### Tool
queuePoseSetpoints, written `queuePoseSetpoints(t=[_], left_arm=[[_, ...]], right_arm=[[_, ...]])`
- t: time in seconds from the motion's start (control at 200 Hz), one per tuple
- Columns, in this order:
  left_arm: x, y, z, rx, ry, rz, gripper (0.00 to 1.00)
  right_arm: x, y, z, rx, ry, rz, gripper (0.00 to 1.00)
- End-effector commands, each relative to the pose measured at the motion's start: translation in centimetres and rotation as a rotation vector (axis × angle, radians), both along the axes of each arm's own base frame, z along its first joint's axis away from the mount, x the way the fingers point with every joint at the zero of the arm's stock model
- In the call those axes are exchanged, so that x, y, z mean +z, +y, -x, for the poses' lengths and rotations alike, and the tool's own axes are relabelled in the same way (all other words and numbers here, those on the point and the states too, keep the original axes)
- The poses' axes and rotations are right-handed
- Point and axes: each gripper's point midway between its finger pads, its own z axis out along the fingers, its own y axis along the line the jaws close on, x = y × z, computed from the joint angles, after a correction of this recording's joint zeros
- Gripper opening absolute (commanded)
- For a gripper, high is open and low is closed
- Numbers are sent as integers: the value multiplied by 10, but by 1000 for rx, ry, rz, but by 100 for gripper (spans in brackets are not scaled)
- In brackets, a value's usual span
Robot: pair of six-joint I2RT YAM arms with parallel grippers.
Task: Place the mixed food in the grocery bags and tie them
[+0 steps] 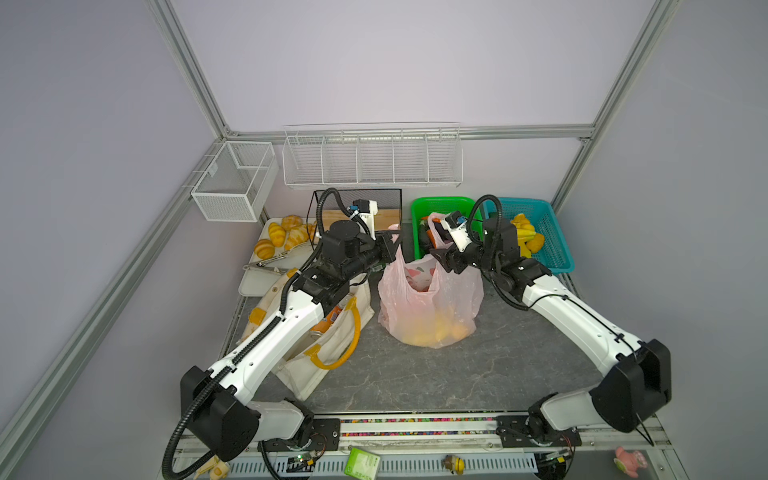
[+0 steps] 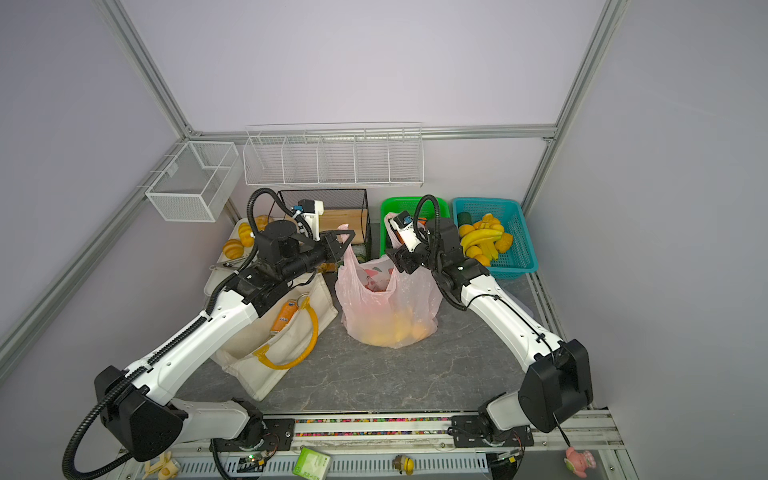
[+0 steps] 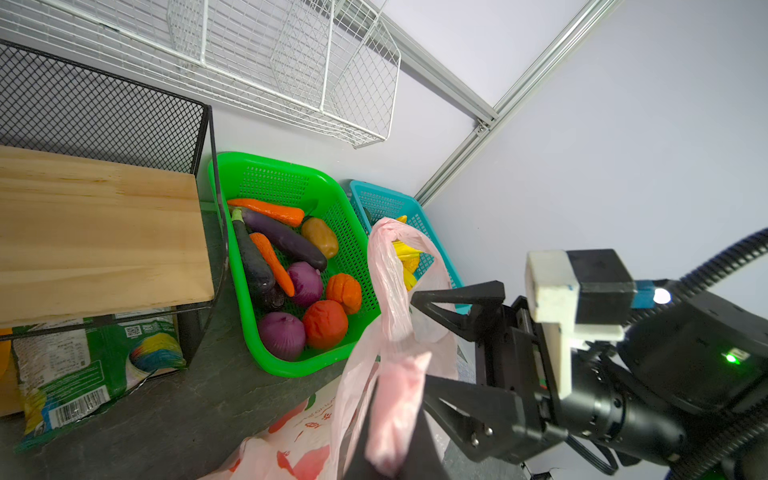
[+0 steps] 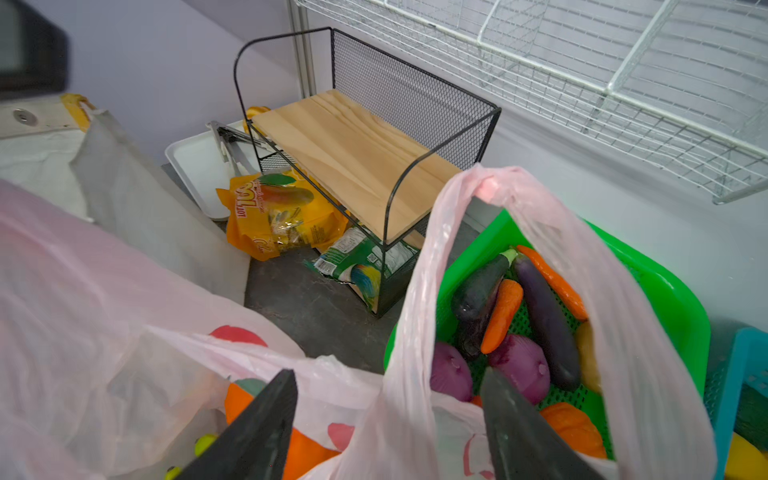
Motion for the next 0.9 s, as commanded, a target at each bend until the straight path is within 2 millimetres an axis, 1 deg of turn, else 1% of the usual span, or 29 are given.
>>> queuePoseSetpoints(t=[0.0,0.04,0.125,0.225,0.245,0.27,0.29,0.335,0.38,0.415,0.445,0.49,0.525,0.58,0.66,0.74,0.815,0.9], left_arm=[[16,5,0,10,-36,9,0],[16,5,0,12,-39,8,0],[17,7,-1,22,-45,2,0],[14,16,-5,78,-54,-25,0],[13,19,-7,94,-54,-33,0],[11,22,-7,113,-56,-43,0],[10,26,-8,130,-58,-50,4],[9,34,-9,166,-69,-71,18],[9,41,-8,195,-90,-92,37],[12,48,-5,218,-116,-105,50],[18,55,-2,235,-144,-109,59],[29,62,4,253,-193,-98,67],[40,67,12,252,-242,-83,70],[56,69,27,221,-334,-60,70],[83,66,54,140,-484,-20,71],[100,61,77,62,-595,-28,71],[109,48,93,-37,-663,-83,70],[112,19,113,-215,-726,-146,70]], right_arm=[[-2,-5,-13,-43,-20,38,64],[-5,-3,-13,-31,-10,38,54],[-3,5,0,40,19,-6,34],[13,1,23,104,37,-132,10],[17,-1,28,114,38,-162,6],[22,-4,34,125,38,-198,6],[26,-6,39,138,36,-228,6],[34,-10,51,171,36,-288,6],[39,-14,62,199,36,-331,6],[41,-15,68,213,39,-353,6],[42,-17,73,225,40,-367,6],[43,-19,79,239,41,-383,6],[44,-20,83,246,40,-394,6],[48,-23,88,261,38,-417,6],[52,-26,94,284,29,-439,6],[52,-28,97,304,34,-449,6],[52,-28,98,321,45,-462,6],[52,-28,101,338,47,-468,6]])
